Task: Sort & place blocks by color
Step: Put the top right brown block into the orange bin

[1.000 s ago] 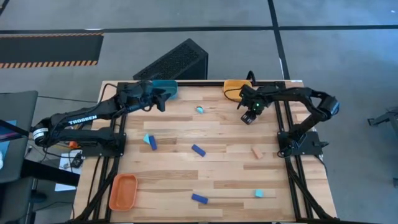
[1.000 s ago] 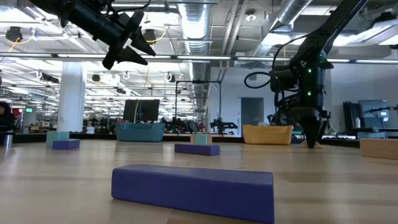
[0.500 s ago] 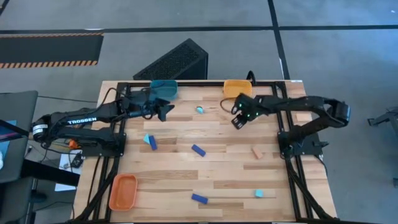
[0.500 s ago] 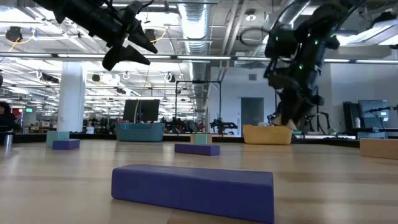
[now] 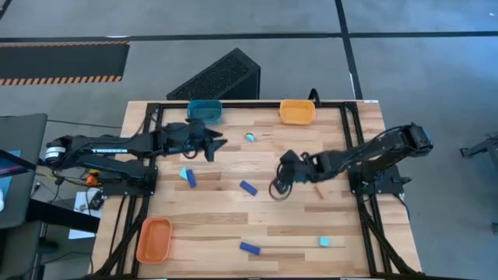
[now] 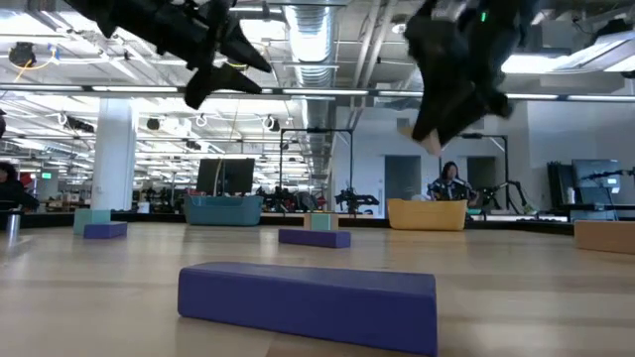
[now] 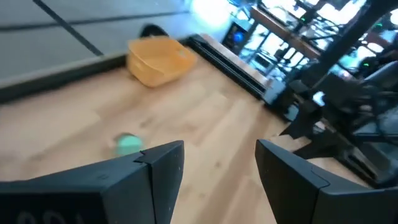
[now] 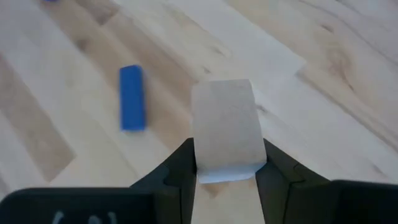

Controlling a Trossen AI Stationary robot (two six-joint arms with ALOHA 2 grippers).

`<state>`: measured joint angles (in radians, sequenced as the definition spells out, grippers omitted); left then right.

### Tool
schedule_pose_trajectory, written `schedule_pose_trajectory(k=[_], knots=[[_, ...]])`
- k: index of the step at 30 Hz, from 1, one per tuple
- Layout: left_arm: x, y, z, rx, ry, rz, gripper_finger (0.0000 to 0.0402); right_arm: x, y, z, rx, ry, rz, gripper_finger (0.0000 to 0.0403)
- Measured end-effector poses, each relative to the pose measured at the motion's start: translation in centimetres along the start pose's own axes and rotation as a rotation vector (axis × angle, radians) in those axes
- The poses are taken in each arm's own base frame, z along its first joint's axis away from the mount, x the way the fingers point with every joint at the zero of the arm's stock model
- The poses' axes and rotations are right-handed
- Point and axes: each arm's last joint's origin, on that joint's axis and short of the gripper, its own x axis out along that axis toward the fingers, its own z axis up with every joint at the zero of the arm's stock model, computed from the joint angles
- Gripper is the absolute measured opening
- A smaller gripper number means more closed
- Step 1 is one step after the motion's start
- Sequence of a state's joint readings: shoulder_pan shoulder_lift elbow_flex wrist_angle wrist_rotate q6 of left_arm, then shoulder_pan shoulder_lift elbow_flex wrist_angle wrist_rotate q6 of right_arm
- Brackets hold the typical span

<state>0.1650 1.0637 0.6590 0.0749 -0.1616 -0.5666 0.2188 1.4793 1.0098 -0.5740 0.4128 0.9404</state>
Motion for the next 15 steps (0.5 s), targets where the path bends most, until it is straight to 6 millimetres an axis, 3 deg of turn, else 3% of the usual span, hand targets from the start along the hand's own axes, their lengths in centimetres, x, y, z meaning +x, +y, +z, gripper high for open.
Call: schedule_pose_trajectory(k=[6, 15], knots=[[2.9, -2.2, -1.9, -0.035, -0.016, -0.13, 0.0189, -1.8, 2.9, 1.0, -0.201, -0.077, 0.011, 0.0135], [6.1, -3.9, -3.8, -0.274, -0.051, -0.29, 0.0233, -4.8, 2.9, 2.1, -0.458, -0.139, 0.018, 0.014]])
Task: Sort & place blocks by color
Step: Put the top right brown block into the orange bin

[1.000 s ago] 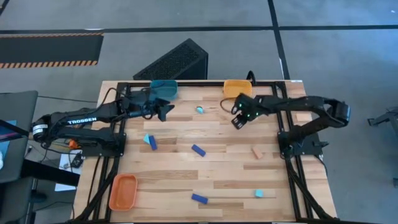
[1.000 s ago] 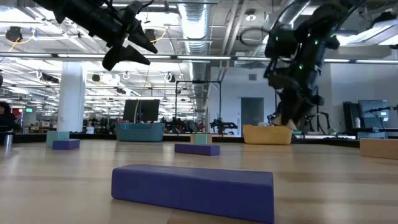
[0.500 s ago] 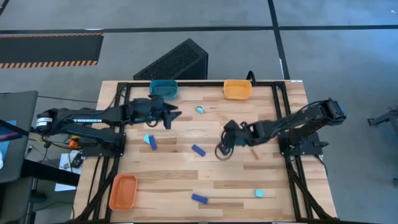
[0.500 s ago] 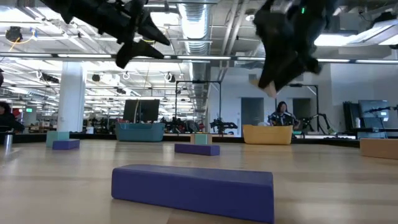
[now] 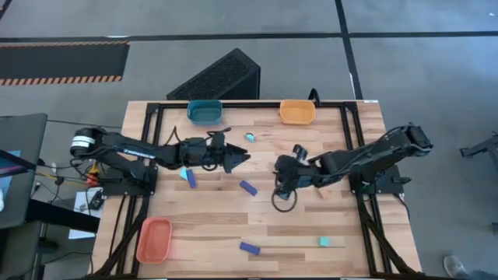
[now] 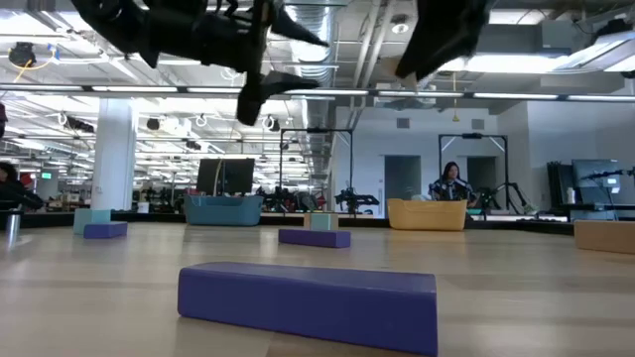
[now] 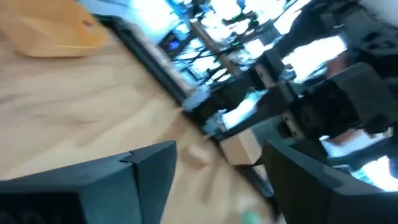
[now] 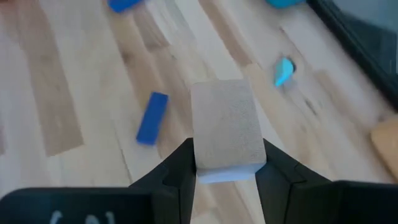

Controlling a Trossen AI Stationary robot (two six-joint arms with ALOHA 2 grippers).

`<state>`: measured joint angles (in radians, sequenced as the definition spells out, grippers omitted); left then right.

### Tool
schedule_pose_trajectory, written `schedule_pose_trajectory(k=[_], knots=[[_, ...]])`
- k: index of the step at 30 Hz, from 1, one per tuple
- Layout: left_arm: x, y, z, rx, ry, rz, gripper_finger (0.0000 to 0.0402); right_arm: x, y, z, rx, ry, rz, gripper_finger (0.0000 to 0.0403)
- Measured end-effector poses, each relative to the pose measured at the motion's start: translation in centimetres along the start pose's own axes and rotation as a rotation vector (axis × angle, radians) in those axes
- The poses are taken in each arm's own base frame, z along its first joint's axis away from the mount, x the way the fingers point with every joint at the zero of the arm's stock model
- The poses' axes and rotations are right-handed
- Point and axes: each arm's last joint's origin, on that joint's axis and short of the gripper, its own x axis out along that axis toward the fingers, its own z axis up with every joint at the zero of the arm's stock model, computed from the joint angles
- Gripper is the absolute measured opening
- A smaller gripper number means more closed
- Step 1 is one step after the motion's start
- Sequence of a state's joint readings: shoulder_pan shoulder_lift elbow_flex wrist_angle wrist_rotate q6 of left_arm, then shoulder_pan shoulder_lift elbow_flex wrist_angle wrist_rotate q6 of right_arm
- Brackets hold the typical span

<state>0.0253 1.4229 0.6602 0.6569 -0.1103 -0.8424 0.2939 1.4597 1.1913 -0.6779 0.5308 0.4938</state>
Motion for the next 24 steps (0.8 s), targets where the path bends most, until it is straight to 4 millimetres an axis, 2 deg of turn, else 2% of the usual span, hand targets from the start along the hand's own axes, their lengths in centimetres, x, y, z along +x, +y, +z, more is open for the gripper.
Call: schedule_pose_trajectory(k=[5, 7, 14, 20, 24], knots=[[2.6, -0.6, -1.7, -0.056, 0.055, -0.033, 0.0273, -1.1, -0.2, -0.1, -0.161, -0.017, -0.002, 0.014], [4.4, -1.5, -1.9, -0.068, 0.078, -0.077, 0.0283, -1.1, -0.4, 0.0, -0.229, -0.021, -0.01, 0.014], [8.6, -3.0, -2.3, -0.119, 0.136, -0.074, 0.0293, -1.1, -0.2, 0.2, -0.445, -0.036, -0.004, 0.0141], [9.4, -3.5, -1.7, -0.128, 0.125, -0.032, 0.0284, -1.2, -0.2, 0.2, -0.483, -0.043, -0.002, 0.0143], [9.6, -3.6, -1.2, -0.128, 0.148, -0.054, 0.0242, -1.1, -0.1, 0.4, -0.471, -0.065, -0.004, 0.0143]])
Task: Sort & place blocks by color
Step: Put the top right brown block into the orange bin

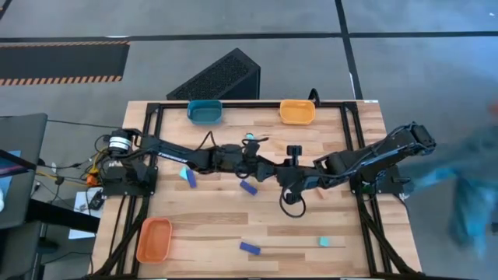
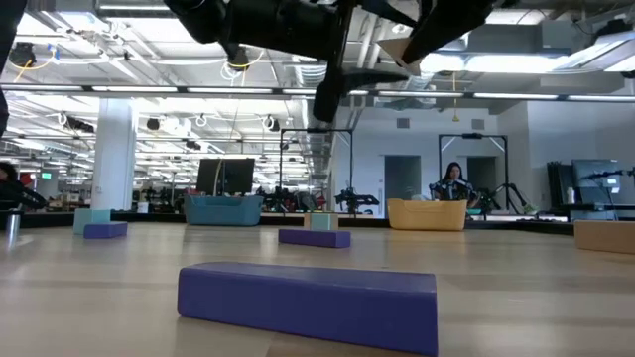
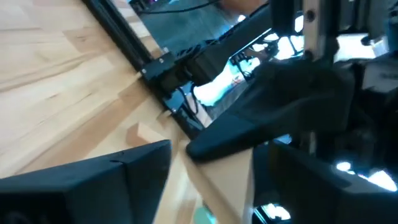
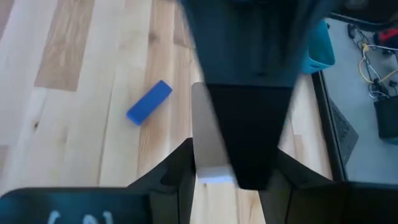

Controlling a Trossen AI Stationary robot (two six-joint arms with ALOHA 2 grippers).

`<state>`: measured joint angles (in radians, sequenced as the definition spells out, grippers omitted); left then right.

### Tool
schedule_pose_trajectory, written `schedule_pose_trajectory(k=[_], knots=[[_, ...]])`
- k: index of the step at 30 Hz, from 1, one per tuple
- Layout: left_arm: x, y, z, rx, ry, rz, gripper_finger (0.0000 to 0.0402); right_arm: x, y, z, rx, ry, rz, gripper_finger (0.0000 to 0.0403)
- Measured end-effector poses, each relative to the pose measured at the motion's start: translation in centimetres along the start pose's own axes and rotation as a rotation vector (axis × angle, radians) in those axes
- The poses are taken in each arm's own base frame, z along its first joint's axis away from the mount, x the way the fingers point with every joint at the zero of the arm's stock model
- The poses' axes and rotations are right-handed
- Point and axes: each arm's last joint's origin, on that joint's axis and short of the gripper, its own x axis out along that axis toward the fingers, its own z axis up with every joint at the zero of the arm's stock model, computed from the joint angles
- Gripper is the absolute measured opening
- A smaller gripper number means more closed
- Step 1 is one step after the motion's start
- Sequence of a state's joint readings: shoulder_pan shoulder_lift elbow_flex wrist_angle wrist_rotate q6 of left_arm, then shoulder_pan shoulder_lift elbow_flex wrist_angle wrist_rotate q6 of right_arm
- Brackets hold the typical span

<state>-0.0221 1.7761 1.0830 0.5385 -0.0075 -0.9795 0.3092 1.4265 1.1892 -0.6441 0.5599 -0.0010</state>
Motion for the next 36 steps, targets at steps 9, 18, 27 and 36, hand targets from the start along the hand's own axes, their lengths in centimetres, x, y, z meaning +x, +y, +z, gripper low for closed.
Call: schedule_pose_trajectory(k=[9, 18, 27, 36], knots=[[-0.1, 0.4, 0.6, -0.05, 0.129, -0.075, 0.0096, 0.1, 0.0, 0.5, 0.038, -0.049, -0.036, 0.015], [-0.2, 0.8, 1.4, -0.082, 0.185, -0.107, 0.0098, 0.1, -0.1, 0.6, 0.119, -0.066, -0.063, 0.0157], [-2.9, 1.0, 3.4, -0.001, 0.272, 0.038, 0.0104, 0.0, -0.5, 0.9, 0.32, -0.087, -0.105, 0.0213], [-8.9, -0.3, 2.5, 0.16, 0.439, 0.397, 0.0113, 0.4, -1.2, -0.3, 0.432, 0.0, -0.16, 0.0228]])
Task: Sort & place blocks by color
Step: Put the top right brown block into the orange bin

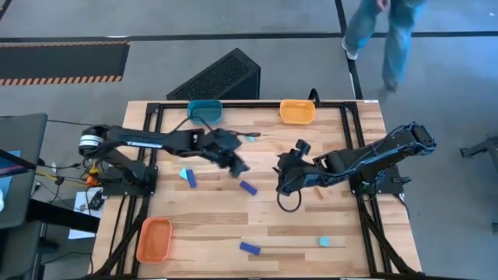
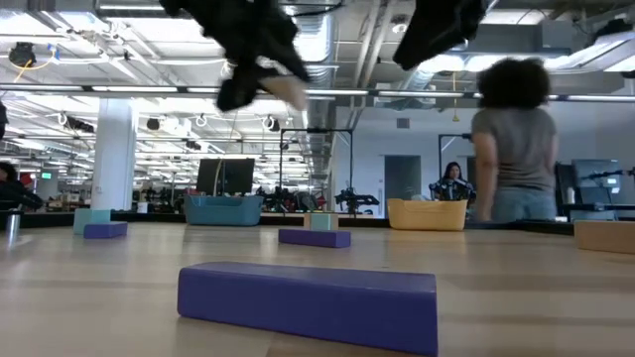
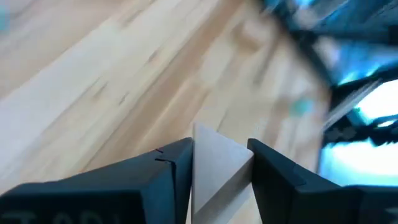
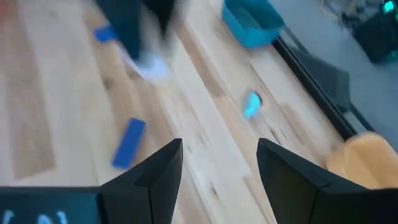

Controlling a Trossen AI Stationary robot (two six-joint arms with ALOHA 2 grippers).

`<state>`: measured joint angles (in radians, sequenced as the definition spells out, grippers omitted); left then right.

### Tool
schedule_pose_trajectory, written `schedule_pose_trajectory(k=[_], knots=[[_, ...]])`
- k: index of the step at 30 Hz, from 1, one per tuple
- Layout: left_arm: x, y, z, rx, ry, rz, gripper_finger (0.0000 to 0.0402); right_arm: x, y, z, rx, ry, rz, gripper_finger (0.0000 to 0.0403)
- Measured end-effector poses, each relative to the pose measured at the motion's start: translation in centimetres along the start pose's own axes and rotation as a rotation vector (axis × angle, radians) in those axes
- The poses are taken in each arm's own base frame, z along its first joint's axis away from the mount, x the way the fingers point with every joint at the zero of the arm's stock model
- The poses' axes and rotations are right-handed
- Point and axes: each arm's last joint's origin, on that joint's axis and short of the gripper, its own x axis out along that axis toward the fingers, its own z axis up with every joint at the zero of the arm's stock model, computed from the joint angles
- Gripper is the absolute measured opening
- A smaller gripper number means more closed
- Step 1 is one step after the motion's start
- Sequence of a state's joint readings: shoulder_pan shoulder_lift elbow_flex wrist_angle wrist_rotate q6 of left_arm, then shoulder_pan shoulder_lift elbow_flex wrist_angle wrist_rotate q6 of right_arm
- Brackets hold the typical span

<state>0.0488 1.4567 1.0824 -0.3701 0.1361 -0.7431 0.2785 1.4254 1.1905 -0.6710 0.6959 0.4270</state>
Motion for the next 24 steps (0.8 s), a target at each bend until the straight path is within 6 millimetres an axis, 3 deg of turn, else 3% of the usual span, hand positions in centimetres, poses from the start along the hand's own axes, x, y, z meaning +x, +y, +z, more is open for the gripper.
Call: schedule_pose_trajectory(k=[7, 11, 16, 20, 24], knots=[[-3.7, -1.4, -8.2, 0.043, 0.254, 0.211, 0.011, 2.5, -0.5, -3.7, 0.085, 0.104, 0.003, 0.0227], [-5.2, -2.0, -13.5, -0.043, 0.385, 0.248, 0.0111, 4.2, 0.1, -6.2, 0.203, 0.14, 0.11, 0.0228], [-7.3, -3.8, -18.8, -0.168, 0.551, 0.256, 0.0112, 4.9, 0.5, -8.3, 0.285, 0.181, 0.185, 0.0226], [-8.5, -4.4, -22.6, -0.183, 0.604, 0.316, 0.0113, 5.0, 0.4, -8.6, 0.27, 0.189, 0.179, 0.0224], [-8.4, -3.4, -25.7, -0.221, 0.615, 0.427, 0.0113, 5.3, 0.1, -8.3, 0.294, 0.174, 0.179, 0.0224]])
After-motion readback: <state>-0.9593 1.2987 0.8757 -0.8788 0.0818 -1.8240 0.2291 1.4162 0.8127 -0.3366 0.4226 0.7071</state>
